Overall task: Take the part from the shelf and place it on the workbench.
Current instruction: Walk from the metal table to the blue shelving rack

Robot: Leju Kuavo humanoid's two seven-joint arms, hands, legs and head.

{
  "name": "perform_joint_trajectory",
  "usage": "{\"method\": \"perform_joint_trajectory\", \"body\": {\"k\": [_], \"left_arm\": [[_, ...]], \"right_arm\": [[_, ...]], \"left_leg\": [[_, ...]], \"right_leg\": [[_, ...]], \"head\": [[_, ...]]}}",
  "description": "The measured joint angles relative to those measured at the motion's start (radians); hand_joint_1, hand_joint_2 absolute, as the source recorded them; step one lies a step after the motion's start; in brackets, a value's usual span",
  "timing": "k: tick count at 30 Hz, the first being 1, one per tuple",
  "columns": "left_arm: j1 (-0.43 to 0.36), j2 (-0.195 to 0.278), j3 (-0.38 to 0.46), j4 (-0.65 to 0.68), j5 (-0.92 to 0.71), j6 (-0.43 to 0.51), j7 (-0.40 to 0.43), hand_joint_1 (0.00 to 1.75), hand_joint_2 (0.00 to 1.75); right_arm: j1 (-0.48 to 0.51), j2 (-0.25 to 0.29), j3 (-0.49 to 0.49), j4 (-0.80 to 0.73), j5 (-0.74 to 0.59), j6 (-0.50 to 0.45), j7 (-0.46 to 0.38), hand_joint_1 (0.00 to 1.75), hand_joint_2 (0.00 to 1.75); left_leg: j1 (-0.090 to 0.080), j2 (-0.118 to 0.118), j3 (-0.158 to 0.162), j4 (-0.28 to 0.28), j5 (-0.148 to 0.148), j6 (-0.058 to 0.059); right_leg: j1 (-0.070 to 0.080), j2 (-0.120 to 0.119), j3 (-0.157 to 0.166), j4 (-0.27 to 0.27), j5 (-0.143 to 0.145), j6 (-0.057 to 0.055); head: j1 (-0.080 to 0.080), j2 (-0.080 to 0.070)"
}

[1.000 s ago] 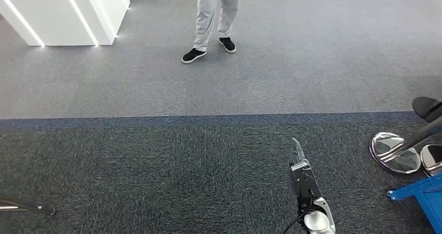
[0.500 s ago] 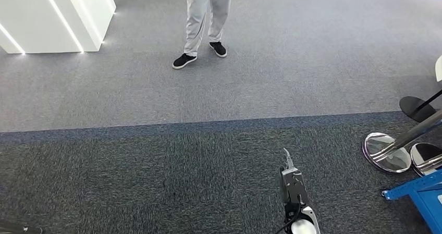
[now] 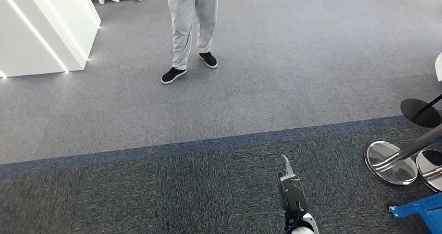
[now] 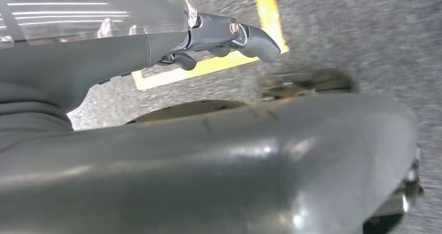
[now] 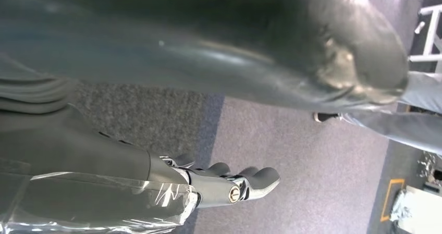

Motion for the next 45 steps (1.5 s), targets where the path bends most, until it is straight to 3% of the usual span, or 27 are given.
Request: {"method": "perform_joint_trajectory", "body": {"k": [2,3,4,5,7,8,10,12,14,16,18,21,23,25,27,28,29,30,32,34,37,38,40,42,43,44,45], "left_arm": [[0.002,0.001,0.0,0.001,0.0,0.0,-0.006,0.0,0.0],[0.003,0.002,0.0,0.001,0.0,0.001,-0.011,0.0,0.0],[0.003,0.002,0.0,0.001,-0.001,0.002,-0.016,0.0,0.0],[0.0,0.0,0.0,0.001,-0.002,0.002,-0.02,0.0,0.0],[-0.008,-0.002,0.0,0.001,-0.003,0.003,-0.026,0.0,0.0],[-0.011,-0.002,0.0,0.001,-0.003,0.004,-0.027,0.0,0.0],[-0.014,-0.002,0.0,0.001,-0.003,0.004,-0.028,0.0,0.0],[-0.013,-0.002,0.0,0.001,-0.003,0.004,-0.028,0.0,0.0],[-0.013,-0.002,0.0,0.001,-0.003,0.004,-0.029,0.0,0.0],[-0.012,-0.003,0.0,0.001,0.005,0.0,-0.033,0.0,0.0],[-0.012,-0.003,0.006,0.001,0.033,-0.013,-0.044,0.0,0.0],[-0.01,-0.004,0.026,0.001,0.067,-0.031,-0.057,0.0,0.0],[-0.01,-0.004,0.032,0.001,0.065,-0.034,-0.06,0.0,0.0],[-0.011,-0.004,0.032,0.001,0.058,-0.033,-0.055,0.0,0.0],[-0.011,-0.004,0.032,0.001,0.053,-0.028,-0.047,0.0,0.0],[-0.011,-0.004,0.032,0.001,0.051,-0.024,-0.045,0.0,0.0],[-0.01,-0.003,0.032,0.001,0.048,-0.021,-0.043,0.0,0.0],[-0.01,-0.003,0.032,0.001,0.045,-0.018,-0.041,0.0,0.0],[-0.011,-0.003,0.032,0.001,0.038,-0.014,-0.041,0.0,0.0],[-0.012,-0.003,0.031,0.001,0.032,-0.014,-0.039,0.0,0.0],[-0.012,-0.003,0.03,0.001,0.029,-0.012,-0.035,0.0,0.0],[-0.013,-0.003,0.03,0.001,0.028,-0.012,-0.034,0.0,0.0],[-0.015,-0.003,0.03,0.001,0.025,-0.01,-0.032,0.0,0.0],[-0.016,-0.002,0.029,0.001,0.023,-0.01,-0.031,0.0,0.0],[-0.016,-0.003,0.029,0.001,0.023,-0.01,-0.031,0.0,0.0],[-0.016,-0.003,0.029,0.001,0.022,-0.01,-0.031,0.0,0.0],[-0.016,-0.003,0.029,0.001,0.022,-0.009,-0.03,0.0,0.0]], "right_arm": [[0.002,0.004,0.0,0.001,0.004,0.003,0.001,0.0,0.0],[0.003,0.005,0.0,0.002,0.006,0.004,0.001,0.0,0.0],[0.003,0.006,0.0,0.002,0.007,0.005,0.001,0.0,0.0],[0.002,0.006,0.0,0.0,0.008,0.005,0.0,0.0,0.0],[0.0,0.006,0.0,-0.003,0.009,0.004,-0.001,0.0,0.0],[-0.002,0.005,-0.001,-0.004,0.009,0.004,-0.001,0.0,0.0],[-0.002,0.005,-0.001,-0.006,0.009,0.004,-0.002,0.0,0.0],[0.001,0.005,-0.001,-0.006,0.009,0.004,-0.002,0.0,0.0],[0.003,0.005,-0.001,-0.005,0.009,0.004,-0.002,0.0,0.0],[0.003,0.005,-0.001,-0.006,0.009,0.005,-0.002,0.0,0.0],[0.002,0.005,-0.001,-0.005,0.009,0.006,-0.002,0.0,0.0],[0.006,0.005,-0.002,-0.005,0.009,0.006,-0.003,0.0,0.0],[0.011,0.006,-0.003,-0.004,0.009,0.006,-0.006,0.0,0.0],[0.015,0.006,-0.003,-0.003,0.01,0.007,-0.011,0.0,0.0],[0.016,0.006,-0.004,0.001,0.011,0.01,-0.014,0.0,0.0],[0.016,0.006,-0.005,0.004,0.013,0.013,-0.014,0.0,0.0],[0.016,0.007,-0.005,0.007,0.014,0.016,-0.014,0.0,0.0],[0.016,0.007,-0.005,0.01,0.015,0.018,-0.015,0.0,0.0],[0.015,0.008,-0.005,0.016,0.016,0.019,-0.015,0.0,0.0],[0.013,0.009,-0.005,0.02,0.016,0.019,-0.016,0.0,0.0],[0.012,0.011,-0.004,0.027,0.016,0.019,-0.017,0.0,0.0],[0.011,0.011,-0.004,0.029,0.016,0.019,-0.017,0.0,0.0],[0.008,0.011,-0.004,0.035,0.018,0.02,-0.016,0.0,0.0],[0.002,0.011,-0.003,0.043,0.021,0.021,-0.014,0.0,0.0],[0.0,0.011,-0.002,0.047,0.022,0.021,-0.014,0.0,0.0],[-0.001,0.011,-0.001,0.051,0.023,0.021,-0.014,0.0,0.0],[-0.003,0.011,-0.001,0.055,0.023,0.022,-0.013,0.0,0.0]], "left_leg": [[-0.006,-0.006,-0.017,-0.096,0.184,0.009],[-0.008,-0.009,-0.019,-0.119,0.259,0.013],[-0.009,-0.012,-0.02,-0.124,0.292,0.016],[-0.008,-0.013,-0.015,-0.12,0.297,0.02],[-0.004,-0.013,-0.005,-0.126,0.293,0.032],[-0.002,-0.013,0.003,-0.133,0.288,0.037],[-0.003,-0.012,0.018,-0.139,0.274,0.043],[-0.003,-0.012,0.03,-0.14,0.26,0.042],[-0.003,-0.012,0.045,-0.14,0.247,0.04],[-0.002,-0.013,0.068,-0.14,0.234,0.036],[-0.005,-0.014,0.084,-0.139,0.224,0.028],[-0.005,-0.013,0.088,-0.143,0.226,0.013],[-0.003,-0.012,0.081,-0.13,0.209,0.003],[-0.001,-0.011,0.053,-0.052,0.146,-0.005],[0.002,-0.01,0.013,0.075,0.073,-0.011],[0.004,-0.01,0.004,0.118,0.054,-0.013],[0.005,-0.01,0.013,0.124,0.055,-0.015],[0.007,-0.01,0.042,0.088,0.072,-0.016],[0.009,-0.01,0.129,-0.05,0.117,-0.015],[0.007,-0.012,0.175,-0.138,0.138,-0.007],[0.003,-0.011,0.17,-0.152,0.154,0.013],[0.003,-0.01,0.167,-0.156,0.163,0.021],[0.006,-0.006,0.151,-0.163,0.185,0.033],[0.004,-0.004,0.125,-0.163,0.204,0.037],[0.003,-0.003,0.112,-0.162,0.213,0.037],[0.003,-0.003,0.099,-0.161,0.222,0.036],[0.003,-0.003,0.086,-0.16,0.231,0.034]], "right_leg": [[0.004,0.008,0.029,0.009,-0.04,0.007],[0.006,0.012,0.038,0.013,-0.059,0.013],[0.008,0.015,0.047,0.015,-0.075,0.019],[0.008,0.016,0.055,0.011,-0.088,0.025],[0.006,0.008,0.06,0.025,-0.113,0.037],[0.003,0.0,0.042,0.061,-0.134,0.043],[-0.003,-0.014,-0.038,0.191,-0.182,0.056],[-0.009,-0.016,-0.118,0.297,-0.2,0.064],[-0.013,-0.017,-0.151,0.297,-0.153,0.067],[-0.016,-0.019,-0.136,0.185,-0.047,0.065],[-0.012,-0.021,-0.11,0.075,0.025,0.056],[-0.006,-0.02,-0.104,0.041,0.04,0.04],[-0.009,-0.023,-0.104,0.028,0.051,0.026],[-0.012,-0.027,-0.107,0.018,0.063,0.012],[-0.009,-0.03,-0.116,0.018,0.069,0.007],[-0.009,-0.031,-0.121,0.019,0.073,0.007],[-0.008,-0.031,-0.126,0.022,0.076,0.008],[-0.009,-0.031,-0.132,0.025,0.078,0.01],[-0.009,-0.03,-0.143,0.035,0.082,0.015],[-0.007,-0.029,-0.151,0.043,0.087,0.025],[-0.01,-0.028,-0.155,0.042,0.099,0.045],[-0.011,-0.028,-0.16,0.049,0.089,0.051],[-0.015,-0.027,-0.188,0.117,0.022,0.06],[-0.018,-0.027,-0.227,0.241,-0.067,0.067],[-0.018,-0.027,-0.237,0.289,-0.089,0.069],[-0.019,-0.028,-0.231,0.309,-0.09,0.07],[-0.019,-0.028,-0.207,0.291,-0.072,0.07]], "head": [[0.0,0.0],[0.0,0.0],[0.0,0.0],[0.0,0.0],[0.0,0.0],[0.0,0.0],[0.0,0.0],[0.0,0.0],[0.0,0.0],[0.0,0.0],[0.0,0.0],[0.0,0.0],[0.0,0.0],[0.0,0.0],[0.0,0.0],[0.0,0.0],[0.0,0.0],[0.0,0.0],[0.0,0.0],[0.0,0.0],[0.0,0.0],[0.0,0.0],[0.0,0.0],[0.0,0.0],[0.001,0.0],[0.001,0.0],[0.001,0.0]]}}
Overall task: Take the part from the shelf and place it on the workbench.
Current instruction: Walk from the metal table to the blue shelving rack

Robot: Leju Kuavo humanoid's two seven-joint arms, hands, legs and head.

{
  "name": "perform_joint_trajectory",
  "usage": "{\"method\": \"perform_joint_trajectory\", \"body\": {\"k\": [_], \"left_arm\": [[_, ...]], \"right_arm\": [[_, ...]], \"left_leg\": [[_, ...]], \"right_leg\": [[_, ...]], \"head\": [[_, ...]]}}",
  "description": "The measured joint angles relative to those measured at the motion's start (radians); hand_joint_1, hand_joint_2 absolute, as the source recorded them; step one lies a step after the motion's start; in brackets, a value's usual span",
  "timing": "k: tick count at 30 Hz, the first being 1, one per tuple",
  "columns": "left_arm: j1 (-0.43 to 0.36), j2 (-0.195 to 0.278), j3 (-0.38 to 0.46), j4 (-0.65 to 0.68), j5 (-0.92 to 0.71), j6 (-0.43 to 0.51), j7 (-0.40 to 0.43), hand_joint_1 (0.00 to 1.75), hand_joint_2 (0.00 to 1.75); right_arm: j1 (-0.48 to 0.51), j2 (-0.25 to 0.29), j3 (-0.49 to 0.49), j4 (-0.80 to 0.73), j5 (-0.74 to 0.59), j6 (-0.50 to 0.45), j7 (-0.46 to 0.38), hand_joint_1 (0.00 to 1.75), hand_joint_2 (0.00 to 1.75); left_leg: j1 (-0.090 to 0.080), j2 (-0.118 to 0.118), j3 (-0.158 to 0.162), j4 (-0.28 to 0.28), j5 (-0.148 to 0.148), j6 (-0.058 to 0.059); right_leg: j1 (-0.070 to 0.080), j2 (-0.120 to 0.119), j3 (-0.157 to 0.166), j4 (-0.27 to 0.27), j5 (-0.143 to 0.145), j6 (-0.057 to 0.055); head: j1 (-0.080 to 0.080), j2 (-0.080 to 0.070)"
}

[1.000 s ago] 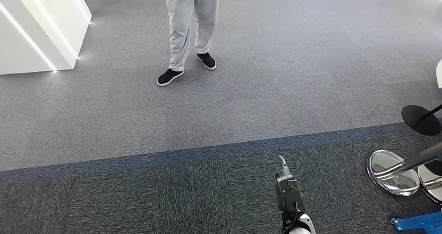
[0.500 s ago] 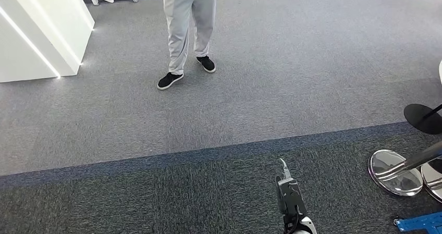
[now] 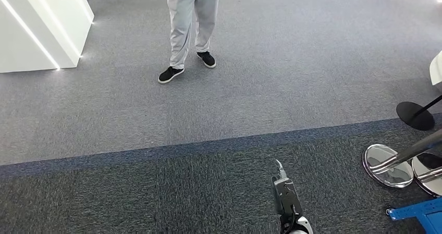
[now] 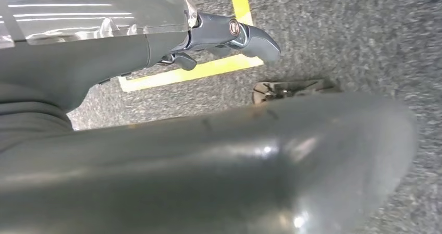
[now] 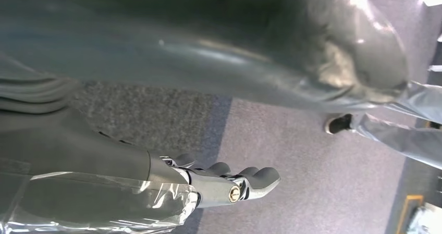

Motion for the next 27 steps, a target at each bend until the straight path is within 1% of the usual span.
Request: {"method": "perform_joint_trajectory", "body": {"k": [1,2,3,4,5,6,7,8,9,10,11,12,13,14,15,16,17,18,19,20,21,22,23,24,25,26,27], "left_arm": [[0.0,0.0,0.0,0.0,0.0,0.0,0.0,0.0,0.0],[0.0,0.0,0.0,0.0,0.0,0.0,0.0,0.0,0.0],[0.0,0.0,-0.001,0.0,0.0,0.001,0.0,0.0,0.0],[0.0,0.0,-0.001,0.0,-0.001,0.001,0.001,0.0,0.0],[-0.001,0.0,-0.002,0.0,-0.001,0.001,0.002,0.0,0.0],[-0.001,-0.001,-0.003,0.0,-0.002,0.001,0.003,0.0,0.0],[-0.001,-0.001,-0.003,0.0,-0.003,0.001,0.004,0.0,0.0],[-0.001,-0.001,-0.004,0.0,-0.003,0.001,0.004,0.0,0.0],[0.0,-0.001,-0.004,0.0,-0.004,0.001,0.005,0.0,0.0],[0.0,-0.001,-0.004,0.0,-0.004,0.001,0.006,0.0,0.0],[0.0,-0.001,-0.004,0.0,-0.004,0.002,0.006,0.0,0.0],[0.0,-0.001,-0.004,0.0,-0.004,0.002,0.006,0.0,0.0],[0.001,-0.001,-0.004,0.0,-0.004,0.003,0.006,0.0,0.0],[0.001,-0.001,-0.004,0.0,-0.004,0.004,0.006,0.0,0.0],[0.002,-0.001,-0.004,0.0,-0.003,0.005,0.005,0.0,0.0],[0.002,-0.001,-0.004,0.0,-0.001,0.007,0.004,0.0,0.0],[0.002,-0.001,-0.004,0.0,0.0,0.009,0.002,0.0,0.0],[0.001,-0.001,-0.004,0.0,0.0,0.011,0.001,0.0,0.0],[0.0,-0.001,-0.004,0.0,0.001,0.012,0.0,0.0,0.0],[0.0,-0.001,-0.004,0.0,0.002,0.013,-0.001,0.0,0.0],[0.0,-0.001,-0.004,0.0,0.002,0.013,-0.002,0.0,0.0],[0.001,-0.001,-0.004,0.0,0.002,0.013,-0.002,0.0,0.0],[0.001,-0.002,-0.004,0.0,0.002,0.013,-0.003,0.0,0.0],[0.0,-0.003,-0.004,0.0,0.002,0.013,-0.003,0.0,0.0],[0.0,-0.003,-0.004,0.0,0.002,0.013,-0.003,0.0,0.0],[-0.001,-0.004,-0.004,0.0,0.002,0.012,-0.003,0.0,0.0],[-0.001,-0.005,-0.004,0.0,0.002,0.012,-0.003,0.0,0.0]], "right_arm": [[-0.003,0.0,0.001,0.003,0.0,0.0,0.0,0.0,0.0],[-0.007,0.0,0.001,0.006,0.0,0.001,0.0,0.0,0.0],[-0.011,0.0,0.001,0.008,0.001,0.001,0.0,0.0,0.0],[-0.015,0.001,0.002,0.01,0.001,0.001,0.0,0.0,0.0],[-0.018,0.001,0.002,0.013,0.001,0.001,0.0,0.0,0.0],[-0.019,0.002,0.002,0.016,0.001,0.002,0.0,0.0,0.0],[-0.019,0.002,0.003,0.019,0.001,0.002,0.0,0.0,0.0],[-0.02,0.003,0.003,0.022,0.001,0.002,0.001,0.0,0.0],[-0.02,0.004,0.003,0.024,0.001,0.002,0.001,0.0,0.0],[-0.021,0.006,0.003,0.027,0.001,0.002,0.001,0.0,0.0],[-0.02,0.007,0.003,0.029,0.001,0.003,0.001,0.0,0.0],[-0.02,0.008,0.003,0.033,0.001,0.004,0.001,0.0,0.0],[-0.019,0.008,0.003,0.036,0.001,0.006,0.001,0.0,0.0],[-0.019,0.008,0.003,0.04,0.001,0.007,0.001,0.0,0.0],[-0.019,0.009,0.003,0.043,0.001,0.008,0.001,0.0,0.0],[-0.019,0.009,0.003,0.046,0.001,0.01,0.001,0.0,0.0],[-0.019,0.009,0.003,0.049,0.001,0.011,0.001,0.0,0.0],[-0.019,0.009,0.003,0.051,0.001,0.013,0.001,0.0,0.0],[-0.019,0.01,0.003,0.053,0.001,0.014,0.001,0.0,0.0],[-0.019,0.011,0.003,0.054,0.001,0.015,0.001,0.0,0.0],[-0.02,0.012,0.003,0.056,0.001,0.015,0.001,0.0,0.0],[-0.02,0.013,0.003,0.057,0.001,0.015,0.001,0.0,0.0],[-0.02,0.013,0.003,0.058,0.001,0.015,0.001,0.0,0.0],[-0.02,0.014,0.003,0.06,0.001,0.015,0.001,0.0,0.0],[-0.019,0.014,0.003,0.062,0.001,0.014,0.001,0.0,0.0],[-0.019,0.013,0.003,0.063,0.001,0.014,0.001,0.0,0.0],[-0.018,0.013,0.003,0.065,0.001,0.014,0.001,0.0,0.0]], "left_leg": [[0.0,0.0,-0.012,0.001,0.009,-0.003],[0.0,0.0,-0.023,0.002,0.018,-0.007],[-0.001,-0.001,-0.03,0.003,0.028,-0.011],[-0.001,-0.001,-0.033,0.002,0.036,-0.017],[-0.001,-0.001,-0.034,0.001,0.045,-0.023],[0.0,-0.001,-0.033,-0.003,0.054,-0.029],[0.0,-0.001,-0.034,-0.006,0.063,-0.036],[0.002,-0.002,-0.04,-0.003,0.059,-0.041],[0.003,-0.003,-0.05,0.013,0.035,-0.046],[0.004,-0.003,-0.064,0.048,-0.008,-0.049],[0.005,-0.003,-0.079,0.104,-0.066,-0.051],[0.005,-0.003,-0.093,0.171,-0.117,-0.054],[0.005,-0.003,-0.1,0.234,-0.147,-0.056],[0.005,-0.003,-0.096,0.278,-0.152,-0.056],[0.005,-0.003,-0.079,0.288,-0.136,-0.055],[0.005,-0.003,-0.042,0.261,-0.11,-0.052],[0.004,-0.003,0.012,0.201,-0.094,-0.047],[0.001,-0.003,0.077,0.119,-0.097,-0.041],[-0.002,-0.003,0.13,0.048,-0.108,-0.035],[-0.005,-0.003,0.164,-0.004,-0.121,-0.029],[-0.009,-0.004,0.178,-0.031,-0.128,-0.024],[-0.01,-0.004,0.174,-0.035,-0.121,-0.017],[-0.01,-0.001,0.168,-0.039,-0.11,-0.01],[-0.009,0.001,0.159,-0.042,-0.097,-0.001],[-0.008,0.004,0.147,-0.045,-0.082,0.006],[-0.006,0.007,0.132,-0.047,-0.066,0.01],[-0.006,0.007,0.114,-0.047,-0.052,0.013]], "right_leg": [[0.0,0.0,0.043,-0.054,0.027,-0.002],[0.0,0.0,0.097,-0.131,0.045,-0.005],[0.003,0.0,0.143,-0.201,0.056,-0.01],[0.006,0.001,0.175,-0.251,0.061,-0.015],[0.01,0.002,0.188,-0.277,0.059,-0.022],[0.014,0.003,0.186,-0.28,0.065,-0.028],[0.013,0.003,0.18,-0.284,0.075,-0.036],[0.012,0.001,0.172,-0.288,0.086,-0.045],[0.011,0.0,0.161,-0.292,0.1,-0.054],[0.01,-0.002,0.147,-0.296,0.116,-0.061],[0.011,-0.003,0.131,-0.295,0.129,-0.066],[0.013,-0.003,0.114,-0.295,0.143,-0.069],[0.016,-0.004,0.097,-0.294,0.156,-0.069],[0.018,-0.005,0.078,-0.292,0.168,-0.069],[0.02,-0.006,0.06,-0.29,0.181,-0.068],[0.022,-0.006,0.041,-0.287,0.193,-0.067],[0.023,-0.006,0.025,-0.284,0.205,-0.065],[0.025,-0.005,0.012,-0.281,0.216,-0.062],[0.026,-0.005,0.005,-0.279,0.226,-0.057],[0.025,-0.005,0.003,-0.278,0.235,-0.053],[0.024,-0.005,0.003,-0.28,0.244,-0.047],[0.022,-0.006,0.004,-0.282,0.254,-0.04],[0.02,-0.004,0.002,-0.28,0.254,-0.034],[0.017,-0.003,-0.005,-0.267,0.235,-0.029],[0.015,-0.001,-0.017,-0.236,0.195,-0.024],[0.012,0.0,-0.033,-0.184,0.139,-0.02],[0.009,0.0,-0.05,-0.118,0.083,-0.016]], "head": [[0.0,0.0],[0.0,0.0],[0.0,0.0],[-0.001,0.0],[-0.002,0.0],[-0.002,0.0],[-0.002,0.0],[-0.002,0.0],[-0.002,0.0],[-0.002,0.0],[-0.002,0.0],[-0.002,0.0],[-0.002,0.0],[-0.002,0.0],[-0.002,0.0],[-0.002,0.0],[-0.002,0.0],[-0.002,0.0],[-0.002,0.0],[-0.002,0.0],[-0.002,0.001],[-0.001,0.0],[-0.001,0.0],[-0.001,0.0],[-0.001,0.0],[-0.001,0.0],[-0.001,0.0]]}}
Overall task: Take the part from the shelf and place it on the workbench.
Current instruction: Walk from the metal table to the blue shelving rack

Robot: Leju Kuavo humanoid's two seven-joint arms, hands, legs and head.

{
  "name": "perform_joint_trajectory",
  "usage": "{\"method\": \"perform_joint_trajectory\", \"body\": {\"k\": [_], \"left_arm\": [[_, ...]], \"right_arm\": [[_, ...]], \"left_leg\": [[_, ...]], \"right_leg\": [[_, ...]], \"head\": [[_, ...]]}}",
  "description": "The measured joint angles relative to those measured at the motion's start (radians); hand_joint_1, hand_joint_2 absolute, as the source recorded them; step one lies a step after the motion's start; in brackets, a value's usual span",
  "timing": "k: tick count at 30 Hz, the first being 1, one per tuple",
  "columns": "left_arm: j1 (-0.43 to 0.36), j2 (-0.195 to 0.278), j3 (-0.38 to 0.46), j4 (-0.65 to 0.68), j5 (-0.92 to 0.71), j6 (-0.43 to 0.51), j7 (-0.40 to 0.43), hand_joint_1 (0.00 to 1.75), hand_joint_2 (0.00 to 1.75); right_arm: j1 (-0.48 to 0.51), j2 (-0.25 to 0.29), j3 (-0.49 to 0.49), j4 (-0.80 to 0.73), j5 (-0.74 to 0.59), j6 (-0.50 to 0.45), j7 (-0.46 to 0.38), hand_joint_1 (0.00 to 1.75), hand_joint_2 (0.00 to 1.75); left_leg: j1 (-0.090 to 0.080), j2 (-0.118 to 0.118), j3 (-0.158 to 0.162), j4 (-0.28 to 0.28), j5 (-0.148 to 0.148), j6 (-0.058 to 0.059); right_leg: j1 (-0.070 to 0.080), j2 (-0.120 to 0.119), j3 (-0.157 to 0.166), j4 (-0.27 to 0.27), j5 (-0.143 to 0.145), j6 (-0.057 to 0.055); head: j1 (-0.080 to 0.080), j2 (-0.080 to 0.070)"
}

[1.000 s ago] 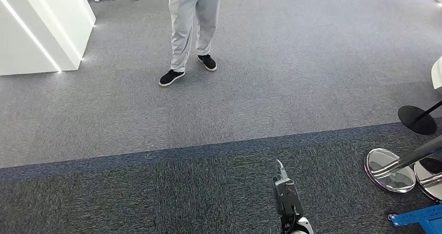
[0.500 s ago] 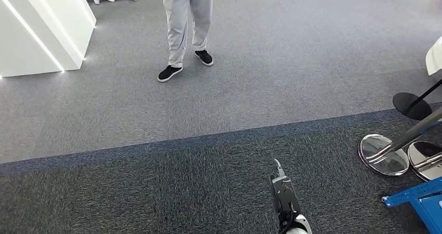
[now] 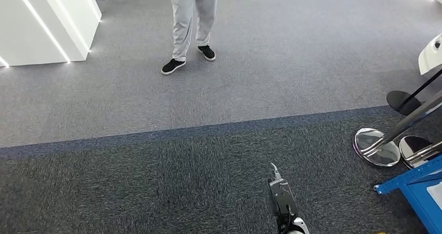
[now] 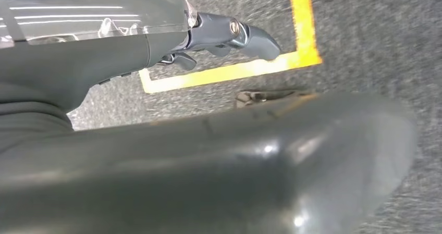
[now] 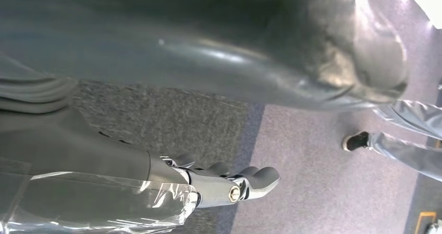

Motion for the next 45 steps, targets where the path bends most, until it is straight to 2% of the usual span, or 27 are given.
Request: {"method": "perform_joint_trajectory", "body": {"k": [1,2,4,5,6,8,9,12,14,16,17,19,21,23,24,26,28,29,31,32,33,35,37,39,42,43,45], "left_arm": [[0.0,0.0,0.0,0.0,0.0,0.0,0.0,0.0,0.0],[0.001,-0.001,0.0,0.0,-0.001,-0.001,0.0,0.0,0.0],[0.001,-0.001,0.0,0.0,-0.001,-0.001,0.0,0.0,0.0],[0.001,-0.001,0.0,0.0,-0.002,-0.001,0.0,0.0,0.0],[0.001,-0.001,0.0,0.0,-0.002,-0.001,0.0,0.0,0.0],[0.001,-0.002,0.0,0.0,-0.002,-0.001,0.0,0.0,0.0],[0.001,-0.002,0.0,0.0,-0.002,-0.001,0.0,0.0,0.0],[0.001,-0.003,0.0,0.0,-0.003,-0.001,0.002,0.0,0.0],[0.002,-0.003,0.0,0.0,-0.003,-0.001,0.003,0.0,0.0],[0.002,-0.002,0.0,0.0,-0.003,-0.001,0.004,0.0,0.0],[0.002,-0.002,0.0,0.0,-0.003,-0.001,0.004,0.0,0.0],[0.003,-0.002,0.0,0.0,-0.002,-0.001,0.003,0.0,0.0],[0.001,-0.002,0.0,0.0,-0.001,-0.001,0.002,0.0,0.0],[-0.001,-0.002,0.0,0.0,0.001,-0.001,0.0,0.0,0.0],[-0.002,-0.002,0.0,0.0,0.001,-0.001,-0.001,0.0,0.0],[-0.002,-0.003,0.0,0.0,0.004,-0.001,-0.003,0.0,0.0],[-0.002,-0.003,0.0,0.0,0.009,0.001,-0.003,0.0,0.0],[-0.002,-0.004,0.0,0.0,0.01,0.002,-0.003,0.0,0.0],[-0.001,-0.004,0.0,0.0,0.013,0.004,-0.003,0.0,0.0],[-0.001,-0.004,0.0,0.0,0.014,0.005,-0.003,0.0,0.0],[-0.001,-0.004,0.0,0.0,0.015,0.005,-0.003,0.0,0.0],[0.0,-0.004,0.0,0.0,0.015,0.007,-0.003,0.0,0.0],[0.0,-0.004,0.0,0.0,0.015,0.008,-0.003,0.0,0.0],[0.0,-0.004,0.0,0.0,0.015,0.009,-0.004,0.0,0.0],[-0.001,-0.004,-0.001,0.0,0.015,0.01,-0.006,0.0,0.0],[-0.001,-0.004,-0.001,0.0,0.015,0.01,-0.006,0.0,0.0],[0.0,-0.004,-0.001,0.0,0.015,0.011,-0.006,0.0,0.0]], "right_arm": [[0.002,0.0,0.0,0.002,0.0,0.0,0.0,0.0,0.0],[0.004,0.0,0.0,0.003,0.0,0.0,0.0,0.0,0.0],[0.007,0.0,0.0,0.007,-0.001,0.0,0.0,0.0,0.0],[0.008,0.0,0.0,0.008,-0.001,0.0,0.0,0.0,0.0],[0.008,0.0,0.0,0.008,-0.001,0.0,0.0,0.0,0.0],[0.005,0.0,0.0,0.008,-0.001,0.0,-0.001,0.0,0.0],[0.005,0.0,0.0,0.007,-0.001,0.0,-0.002,0.0,0.0],[0.007,0.0,0.0,0.008,-0.001,0.0,-0.002,0.0,0.0],[0.007,0.001,0.0,0.009,-0.001,0.0,-0.001,0.0,0.0],[0.007,0.002,0.0,0.009,-0.001,0.0,-0.001,0.0,0.0],[0.007,0.003,0.0,0.009,-0.001,0.0,-0.001,0.0,0.0],[0.007,0.004,0.0,0.01,0.0,0.001,-0.001,0.0,0.0],[0.006,0.004,0.0,0.014,0.003,0.002,0.0,0.0,0.0],[0.005,0.004,0.0,0.016,0.005,0.002,0.0,0.0,0.0],[0.003,0.005,0.001,0.016,0.007,0.003,-0.001,0.0,0.0],[0.0,0.005,0.001,0.018,0.009,0.003,-0.001,0.0,0.0],[-0.001,0.006,0.001,0.02,0.01,0.004,-0.001,0.0,0.0],[-0.001,0.006,0.001,0.021,0.01,0.004,-0.001,0.0,0.0],[0.0,0.006,0.001,0.025,0.012,0.004,0.0,0.0,0.0],[0.0,0.006,0.001,0.026,0.012,0.004,0.0,0.0,0.0],[0.001,0.006,0.001,0.028,0.013,0.004,0.0,0.0,0.0],[0.001,0.006,0.001,0.031,0.014,0.004,-0.002,0.0,0.0],[0.0,0.006,0.002,0.031,0.014,0.002,-0.007,0.0,0.0],[-0.001,0.006,0.003,0.027,0.012,-0.005,-0.01,0.0,0.0],[0.0,0.006,0.004,0.023,0.018,-0.023,-0.007,0.0,0.0],[0.0,0.007,0.005,0.022,0.026,-0.029,-0.004,0.0,0.0],[-0.002,0.01,0.01,0.021,0.043,-0.037,0.003,0.0,0.0]], "left_leg": [[0.0,0.001,-0.018,0.001,0.014,-0.001],[0.0,0.002,-0.037,0.002,0.028,-0.003],[0.001,0.003,-0.075,0.006,0.055,-0.009],[0.002,0.003,-0.093,0.01,0.066,-0.013],[0.002,0.003,-0.108,0.016,0.076,-0.018],[0.001,0.003,-0.125,0.026,0.092,-0.029],[0.001,0.003,-0.127,0.028,0.1,-0.035],[0.008,0.001,-0.135,0.033,0.106,-0.053],[0.011,-0.001,-0.161,0.097,0.031,-0.06],[0.012,-0.002,-0.195,0.225,-0.074,-0.063],[0.012,-0.002,-0.203,0.284,-0.098,-0.064],[0.012,-0.002,-0.181,0.33,-0.076,-0.063],[0.011,-0.002,-0.091,0.242,-0.031,-0.055],[0.006,-0.002,0.027,0.088,-0.053,-0.045],[0.003,-0.003,0.062,0.036,-0.072,-0.04],[-0.002,-0.003,0.073,0.005,-0.077,-0.028],[-0.001,-0.001,0.059,-0.002,-0.056,-0.012],[0.0,0.0,0.049,-0.005,-0.044,-0.006],[0.0,0.002,0.023,-0.004,-0.022,-0.001],[0.0,0.002,0.01,-0.004,-0.012,-0.001],[0.0,0.003,-0.003,-0.003,-0.002,-0.002],[0.001,0.003,-0.025,0.0,0.014,-0.007],[0.0,0.003,-0.04,0.006,0.024,-0.015],[-0.002,0.003,-0.048,0.014,0.03,-0.024],[0.0,0.002,-0.055,0.023,0.033,-0.042],[0.001,0.0,-0.063,0.04,0.021,-0.047],[0.004,-0.002,-0.105,0.133,-0.039,-0.056]], "right_leg": [[-0.003,0.0,-0.013,0.066,-0.037,0.004],[-0.005,0.0,-0.016,0.115,-0.046,0.008],[-0.01,0.0,0.023,0.12,-0.004,0.013],[-0.012,-0.001,0.07,0.07,0.02,0.013],[-0.013,0.0,0.135,-0.008,0.023,0.012],[-0.009,0.001,0.236,-0.144,-0.002,0.005],[-0.006,0.002,0.258,-0.179,-0.016,0.0],[-0.003,-0.001,0.242,-0.185,0.005,-0.023],[-0.003,-0.006,0.217,-0.188,0.032,-0.04],[0.001,-0.007,0.183,-0.187,0.059,-0.048],[0.004,-0.008,0.164,-0.186,0.073,-0.049],[0.008,-0.009,0.121,-0.183,0.102,-0.048],[0.01,-0.008,0.081,-0.176,0.13,-0.043],[0.012,-0.008,0.058,-0.168,0.151,-0.035],[0.012,-0.009,0.055,-0.165,0.159,-0.029],[0.008,-0.012,0.054,-0.169,0.175,-0.015],[0.003,-0.008,0.042,-0.152,0.151,-0.003],[0.001,-0.006,0.029,-0.12,0.113,0.002],[-0.003,-0.004,-0.008,0.0,0.014,0.009],[-0.004,-0.004,-0.024,0.064,-0.015,0.013],[-0.006,-0.004,-0.03,0.11,-0.022,0.016],[-0.009,-0.005,0.014,0.089,0.016,0.018],[-0.009,-0.005,0.125,-0.056,0.044,0.013],[-0.004,-0.005,0.198,-0.163,0.038,0.003],[-0.002,-0.008,0.202,-0.185,0.037,-0.018],[-0.004,-0.011,0.2,-0.188,0.041,-0.027],[-0.005,-0.02,0.195,-0.191,0.048,-0.041]], "head": [[0.0,0.0],[0.0,0.0],[0.0,0.0],[0.0,0.0],[0.0,0.0],[0.0,0.0],[-0.001,0.0],[-0.002,0.0],[-0.002,0.0],[-0.002,0.0],[-0.002,0.0],[-0.002,0.0],[-0.002,0.0],[-0.002,0.0],[-0.002,0.0],[-0.001,0.0],[-0.001,0.0],[-0.001,0.0],[-0.001,0.0],[-0.001,0.0],[-0.001,0.0],[-0.001,0.0],[-0.001,0.0],[-0.002,0.0],[-0.002,0.0],[-0.002,0.0],[-0.002,0.0]]}}
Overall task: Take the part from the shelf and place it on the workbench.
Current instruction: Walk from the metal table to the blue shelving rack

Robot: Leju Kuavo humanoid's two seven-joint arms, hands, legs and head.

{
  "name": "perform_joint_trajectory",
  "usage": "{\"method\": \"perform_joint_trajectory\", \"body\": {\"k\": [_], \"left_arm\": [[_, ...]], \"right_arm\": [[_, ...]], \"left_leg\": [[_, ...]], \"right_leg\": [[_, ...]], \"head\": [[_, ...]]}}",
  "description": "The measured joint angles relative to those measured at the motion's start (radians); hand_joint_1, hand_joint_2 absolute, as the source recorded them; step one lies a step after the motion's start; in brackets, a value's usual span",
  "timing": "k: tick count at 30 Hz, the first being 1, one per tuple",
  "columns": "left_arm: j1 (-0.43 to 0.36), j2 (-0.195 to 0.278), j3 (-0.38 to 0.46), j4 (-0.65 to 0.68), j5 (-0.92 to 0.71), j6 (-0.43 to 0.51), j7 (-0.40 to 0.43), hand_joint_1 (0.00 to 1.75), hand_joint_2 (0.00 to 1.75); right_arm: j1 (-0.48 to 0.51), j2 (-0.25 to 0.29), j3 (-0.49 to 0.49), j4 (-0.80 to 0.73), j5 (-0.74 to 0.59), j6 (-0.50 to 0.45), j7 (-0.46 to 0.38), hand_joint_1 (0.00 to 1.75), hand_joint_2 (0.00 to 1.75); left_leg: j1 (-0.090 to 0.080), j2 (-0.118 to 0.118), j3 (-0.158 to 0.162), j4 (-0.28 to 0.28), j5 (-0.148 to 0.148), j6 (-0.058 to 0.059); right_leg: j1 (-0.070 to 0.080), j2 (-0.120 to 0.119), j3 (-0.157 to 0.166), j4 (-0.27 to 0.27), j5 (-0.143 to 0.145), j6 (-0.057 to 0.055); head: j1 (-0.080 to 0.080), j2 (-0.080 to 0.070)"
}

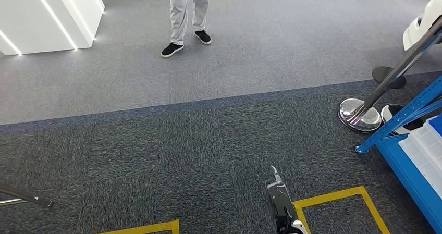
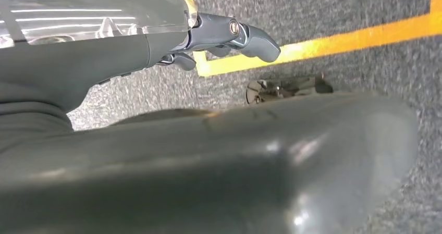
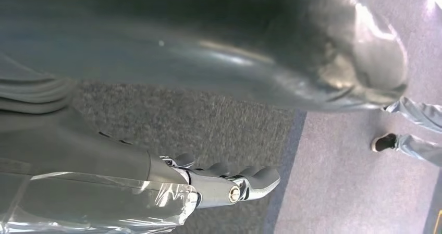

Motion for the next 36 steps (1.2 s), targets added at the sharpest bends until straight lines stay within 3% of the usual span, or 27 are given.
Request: {"method": "perform_joint_trajectory", "body": {"k": [2,3,4,5,7,9,10,12,14,16,17,18,19,20,21,23,25,27,28,30,31,33,34,35,36], "left_arm": [[0.003,0.0,0.0,0.0,0.0,0.0,0.0,0.0,0.0],[0.005,0.0,0.0,0.0,0.0,0.0,0.0,0.0,0.0],[0.007,0.0,0.0,0.0,0.0,0.0,0.0,0.0,0.0],[0.009,0.0,0.0,0.0,0.0,0.0,0.0,0.0,0.0],[0.009,0.0,0.0,0.0,0.002,0.001,-0.001,0.0,0.0],[0.009,0.0,0.0,0.0,0.004,0.003,-0.002,0.0,0.0],[0.009,0.0,0.0,0.0,0.005,0.004,-0.003,0.0,0.0],[0.011,0.0,0.0,0.0,0.006,0.006,-0.003,0.0,0.0],[0.013,0.0,0.0,0.0,0.006,0.006,-0.003,0.0,0.0],[0.012,0.0,0.0,0.0,0.006,0.006,-0.003,0.0,0.0],[0.013,0.0,0.0,0.0,0.006,0.006,-0.003,0.0,0.0],[0.014,0.0,0.0,0.0,0.006,0.006,-0.003,0.0,0.0],[0.015,0.0,0.0,0.0,0.005,0.006,-0.003,0.0,0.0],[0.016,0.0,0.0,0.0,0.005,0.006,-0.003,0.0,0.0],[0.016,0.0,0.0,0.0,0.004,0.006,-0.004,0.0,0.0],[0.015,-0.002,0.0,0.0,0.003,0.006,-0.004,0.0,0.0],[0.014,-0.003,-0.001,0.0,0.003,0.006,-0.005,0.0,0.0],[0.017,-0.004,-0.001,0.0,0.003,0.005,-0.006,0.0,0.0],[0.017,-0.004,-0.002,0.0,0.003,0.005,-0.006,0.0,0.0],[0.015,-0.004,-0.003,0.0,0.003,0.005,-0.006,0.0,0.0],[0.013,-0.004,-0.005,0.0,0.003,0.005,-0.006,0.0,0.0],[0.012,-0.004,-0.009,0.0,0.004,0.005,-0.006,0.0,0.0],[0.013,-0.004,-0.011,0.0,0.004,0.005,-0.006,0.0,0.0],[0.014,-0.004,-0.014,0.0,0.004,0.005,-0.006,0.0,0.0],[0.015,-0.004,-0.015,0.0,0.004,0.006,-0.006,0.0,0.0]], "right_arm": [[0.0,0.002,0.004,0.0,0.009,-0.002,0.006,0.0,0.0],[0.001,0.002,0.006,0.0,0.011,-0.002,0.007,0.0,0.0],[0.001,0.002,0.007,0.0,0.011,-0.003,0.008,0.0,0.0],[0.001,0.003,0.007,0.001,0.012,-0.003,0.009,0.0,0.0],[0.0,0.003,0.009,0.001,0.013,-0.002,0.01,0.0,0.0],[-0.002,0.004,0.01,0.001,0.014,-0.001,0.011,0.0,0.0],[-0.003,0.004,0.011,0.002,0.014,0.0,0.011,0.0,0.0],[-0.007,0.006,0.012,0.002,0.014,0.0,0.011,0.0,0.0],[-0.011,0.007,0.012,0.002,0.014,0.0,0.01,0.0,0.0],[-0.01,0.007,0.012,0.003,0.014,0.0,0.01,0.0,0.0],[-0.008,0.007,0.012,0.005,0.014,0.0,0.01,0.0,0.0],[-0.006,0.007,0.012,0.007,0.014,0.0,0.01,0.0,0.0],[-0.005,0.007,0.012,0.009,0.014,0.0,0.01,0.0,0.0],[-0.005,0.007,0.012,0.011,0.014,0.001,0.01,0.0,0.0],[-0.005,0.007,0.012,0.012,0.014,0.001,0.009,0.0,0.0],[-0.007,0.006,0.012,0.015,0.012,0.002,0.008,0.0,0.0],[-0.007,0.006,0.012,0.019,0.011,0.002,0.007,0.0,0.0],[-0.009,0.006,0.012,0.021,0.01,0.003,0.006,0.0,0.0],[-0.012,0.007,0.012,0.021,0.007,0.004,0.004,0.0,0.0],[-0.018,0.008,0.012,0.027,-0.002,0.006,0.0,0.0,0.0],[-0.02,0.008,0.012,0.032,-0.007,0.006,-0.002,0.0,0.0],[-0.02,0.007,0.012,0.044,-0.017,0.002,-0.003,0.0,0.0],[-0.02,0.006,0.012,0.049,-0.022,0.001,-0.004,0.0,0.0],[-0.02,0.006,0.012,0.052,-0.027,0.0,-0.006,0.0,0.0],[-0.02,0.006,0.012,0.055,-0.033,0.0,-0.009,0.0,0.0]], "left_leg": [[0.002,-0.001,-0.061,0.14,-0.067,-0.006],[0.003,-0.001,-0.078,0.185,-0.079,-0.008],[0.004,0.0,-0.075,0.189,-0.07,-0.009],[0.005,0.002,-0.052,0.153,-0.044,-0.009],[0.004,0.026,0.028,0.01,0.014,-0.005],[-0.003,0.051,0.075,-0.083,0.036,0.008],[-0.007,0.054,0.077,-0.096,0.034,0.016],[-0.006,0.036,0.073,-0.104,0.036,0.03],[-0.001,0.017,0.073,-0.11,0.044,0.042],[-0.001,-0.002,0.069,-0.112,0.051,0.051],[-0.002,-0.012,0.066,-0.112,0.052,0.053],[-0.003,-0.023,0.064,-0.111,0.053,0.053],[-0.004,-0.035,0.062,-0.11,0.054,0.053],[-0.004,-0.047,0.062,-0.108,0.054,0.052],[-0.004,-0.059,0.063,-0.106,0.054,0.051],[-0.004,-0.08,0.061,-0.102,0.053,0.046],[-0.001,-0.1,0.051,-0.098,0.055,0.035],[0.003,-0.116,0.043,-0.098,0.058,0.022],[0.002,-0.108,0.038,-0.09,0.052,0.017],[-0.001,-0.066,0.008,-0.025,0.012,0.01],[-0.001,-0.042,-0.021,0.037,-0.02,0.008],[0.003,-0.021,-0.081,0.162,-0.07,0.002],[0.005,-0.017,-0.093,0.188,-0.072,0.0],[0.007,-0.015,-0.083,0.172,-0.053,-0.002],[0.009,-0.013,-0.054,0.117,-0.021,-0.003]], "right_leg": [[0.004,-0.009,-0.008,0.002,0.003,-0.005],[0.005,-0.015,-0.012,0.003,0.005,-0.006],[0.006,-0.022,-0.014,0.005,0.005,-0.006],[0.006,-0.03,-0.015,0.007,0.005,-0.005],[0.008,-0.045,-0.016,0.013,0.003,-0.001],[0.012,-0.06,-0.016,0.018,0.0,0.009],[0.014,-0.067,-0.016,0.02,-0.001,0.014],[0.014,-0.08,-0.016,0.023,-0.004,0.026],[0.01,-0.05,-0.031,0.061,-0.034,0.038],[0.005,-0.002,-0.085,0.178,-0.1,0.045],[0.003,0.009,-0.12,0.247,-0.129,0.047],[0.003,0.013,-0.146,0.298,-0.143,0.048],[0.003,0.015,-0.157,0.313,-0.136,0.047],[0.003,0.017,-0.148,0.289,-0.109,0.046],[0.003,0.024,-0.121,0.228,-0.069,0.043],[0.001,0.069,-0.061,0.091,-0.007,0.036],[0.002,0.102,-0.039,0.032,0.006,0.031],[0.002,0.088,-0.04,0.025,0.009,0.024],[0.001,0.078,-0.037,0.019,0.012,0.019],[-0.003,0.058,-0.032,0.008,0.016,0.007],[0.0,0.047,-0.031,0.007,0.015,0.004],[0.003,0.028,-0.032,0.009,0.014,0.001],[0.004,0.021,-0.032,0.01,0.013,0.001],[0.004,0.017,-0.032,0.012,0.012,0.003],[0.003,0.014,-0.032,0.015,0.011,0.005]], "head": [[0.0,0.0],[0.0,0.0],[0.0,0.0],[0.0,0.0],[0.0,0.0],[0.0,0.0],[0.001,0.0],[0.001,0.0],[0.001,0.0],[0.001,0.0],[0.001,0.0],[0.001,0.0],[0.001,0.0],[0.001,0.0],[0.001,0.0],[0.001,0.0],[0.001,0.0],[0.001,0.0],[0.001,0.0],[0.001,0.0],[0.001,0.0],[0.0,0.0],[0.0,0.0],[0.0,0.0],[0.0,0.0]]}}
